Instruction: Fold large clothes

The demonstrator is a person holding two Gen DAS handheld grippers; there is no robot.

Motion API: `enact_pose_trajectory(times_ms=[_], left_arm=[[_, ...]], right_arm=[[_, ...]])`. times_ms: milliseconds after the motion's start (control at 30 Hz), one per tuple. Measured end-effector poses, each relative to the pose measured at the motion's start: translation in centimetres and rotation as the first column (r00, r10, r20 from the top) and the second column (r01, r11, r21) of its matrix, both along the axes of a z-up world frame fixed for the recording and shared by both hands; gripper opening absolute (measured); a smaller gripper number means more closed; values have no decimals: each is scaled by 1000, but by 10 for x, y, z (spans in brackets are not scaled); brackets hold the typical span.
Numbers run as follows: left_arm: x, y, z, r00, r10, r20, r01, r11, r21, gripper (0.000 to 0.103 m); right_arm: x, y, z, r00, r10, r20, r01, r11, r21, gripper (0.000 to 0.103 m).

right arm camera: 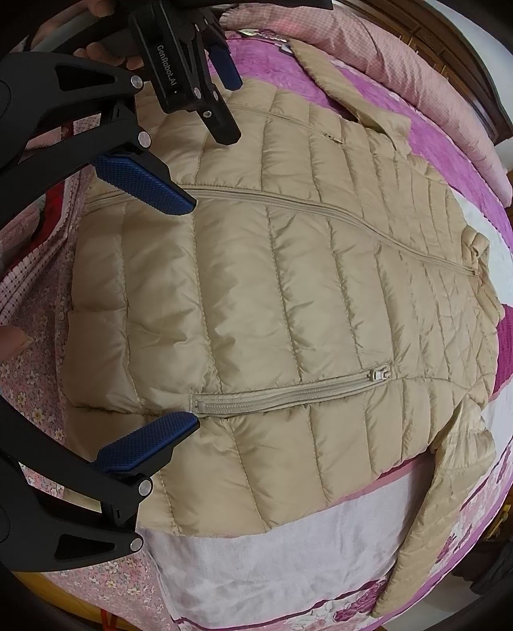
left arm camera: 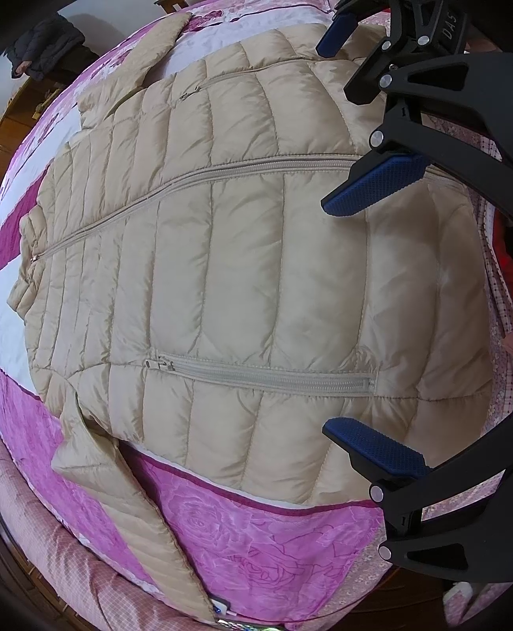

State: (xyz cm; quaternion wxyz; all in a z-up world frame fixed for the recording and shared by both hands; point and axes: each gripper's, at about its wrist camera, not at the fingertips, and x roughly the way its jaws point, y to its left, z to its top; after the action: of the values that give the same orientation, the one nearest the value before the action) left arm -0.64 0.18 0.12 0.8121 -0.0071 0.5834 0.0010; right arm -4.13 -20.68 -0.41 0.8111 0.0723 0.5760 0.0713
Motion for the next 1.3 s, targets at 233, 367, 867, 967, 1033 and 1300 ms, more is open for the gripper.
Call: enact_pose_trajectory(times_ms=[233,367,867,967,1033,1300], left_arm=[[0,2,0,1000,0,0,0,1000,1,97],[0,3,-1,1000,0,-1,0,1000,5,97],[8,-5,0,1000,-6,-31,6,1000,26,97],[11,-9,2,999,-13,-35,14,1000,27,97],[14,-12,4,999,-23,-36,24,999,28,97],[37,-30,10,997,-62,-46,63,998,23,97]], right_arm=[[0,1,0,1000,8,-2,-8,1000,1,100],[0,0,1,1000,9,-3,-9,1000,0,100],[11,-13,8,997,75,-26,-75,997,3,100],[18,-26,13,995,85,-44,-84,996,33,100],[26,-45,16,996,70,-61,-67,997,48,100],[74,-144,23,992,-67,-108,68,998,3,100]])
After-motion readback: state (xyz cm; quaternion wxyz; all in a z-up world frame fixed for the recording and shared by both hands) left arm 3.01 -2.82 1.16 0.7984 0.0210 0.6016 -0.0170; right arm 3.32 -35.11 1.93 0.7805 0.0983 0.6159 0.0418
